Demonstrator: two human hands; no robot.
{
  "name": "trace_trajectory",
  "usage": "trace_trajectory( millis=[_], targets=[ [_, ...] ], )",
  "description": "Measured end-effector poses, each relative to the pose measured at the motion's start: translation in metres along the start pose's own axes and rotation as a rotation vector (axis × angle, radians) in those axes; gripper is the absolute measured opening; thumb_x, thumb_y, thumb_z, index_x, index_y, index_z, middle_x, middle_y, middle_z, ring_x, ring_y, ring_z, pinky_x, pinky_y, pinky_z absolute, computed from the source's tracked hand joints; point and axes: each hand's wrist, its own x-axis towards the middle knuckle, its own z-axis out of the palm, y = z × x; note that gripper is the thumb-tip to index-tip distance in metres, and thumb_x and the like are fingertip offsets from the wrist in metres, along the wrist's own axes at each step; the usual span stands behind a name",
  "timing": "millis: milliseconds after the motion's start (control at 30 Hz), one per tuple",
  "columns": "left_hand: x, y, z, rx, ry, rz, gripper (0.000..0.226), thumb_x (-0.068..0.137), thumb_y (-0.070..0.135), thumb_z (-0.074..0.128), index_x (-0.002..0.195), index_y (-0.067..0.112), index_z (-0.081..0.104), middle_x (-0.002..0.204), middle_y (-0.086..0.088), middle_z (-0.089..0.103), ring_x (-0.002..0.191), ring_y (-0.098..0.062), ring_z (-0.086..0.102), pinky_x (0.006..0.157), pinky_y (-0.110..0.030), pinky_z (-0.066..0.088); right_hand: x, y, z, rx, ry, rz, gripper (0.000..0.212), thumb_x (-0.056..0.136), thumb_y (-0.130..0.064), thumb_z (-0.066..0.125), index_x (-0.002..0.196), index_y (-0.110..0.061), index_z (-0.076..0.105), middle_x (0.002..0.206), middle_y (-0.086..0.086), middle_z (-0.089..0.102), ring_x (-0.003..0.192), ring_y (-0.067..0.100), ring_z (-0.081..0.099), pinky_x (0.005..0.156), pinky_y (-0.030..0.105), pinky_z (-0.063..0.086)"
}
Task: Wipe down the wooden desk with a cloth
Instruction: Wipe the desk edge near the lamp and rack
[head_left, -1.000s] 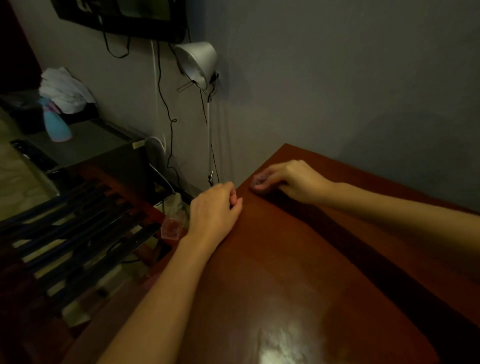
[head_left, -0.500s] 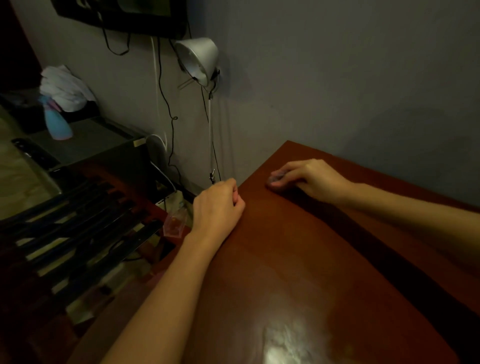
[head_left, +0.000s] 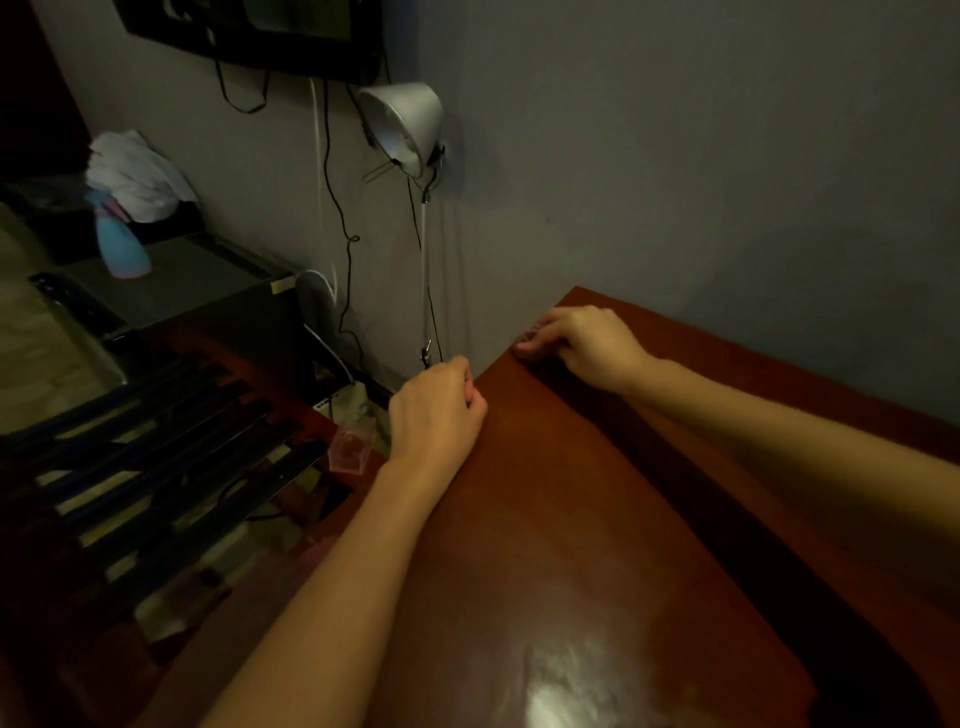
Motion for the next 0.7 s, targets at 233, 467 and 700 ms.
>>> trace_trajectory(
  millis=[233,467,700],
  targets=[
    [-0.001,0.004,-0.024,-0.024,-0.045,-0.076,0.014,0.089,0.019,0.053,0.075,0.018,0.051,0.076,0.001,0.06,0.072,-0.02,0.059,0.065,-0.035,0.048,-0.056,-0.001,-0.021,0.067,-0.066,-0.117,0.041,0.086,0.001,0.059,0.106,-0.033,0.071,0.122,-0.015,0.062,0.114,-0.002,0.055,0.089,0.014,0.044],
    [-0.016,0.009,-0.087,0.076,-0.022,0.046,0.015,0.091,0.035,0.055,0.081,0.024,0.053,0.075,0.006,0.057,0.071,-0.015,0.058,0.067,-0.033,0.052,-0.014,-0.034,0.002,0.038,0.01,-0.054,0.04,0.088,0.002,0.052,0.107,-0.028,0.07,0.122,-0.01,0.062,0.113,0.007,0.058,0.083,0.012,0.04],
    [-0.104,-0.044,-0.119,0.229,-0.119,0.064,0.011,0.09,0.037,0.056,0.084,0.028,0.055,0.07,0.012,0.052,0.066,-0.003,0.05,0.055,-0.019,0.036,-0.047,-0.006,-0.022,0.051,-0.03,-0.107,0.038,0.089,0.002,0.054,0.104,-0.027,0.072,0.119,-0.009,0.064,0.112,0.003,0.058,0.087,0.014,0.045]
  ],
)
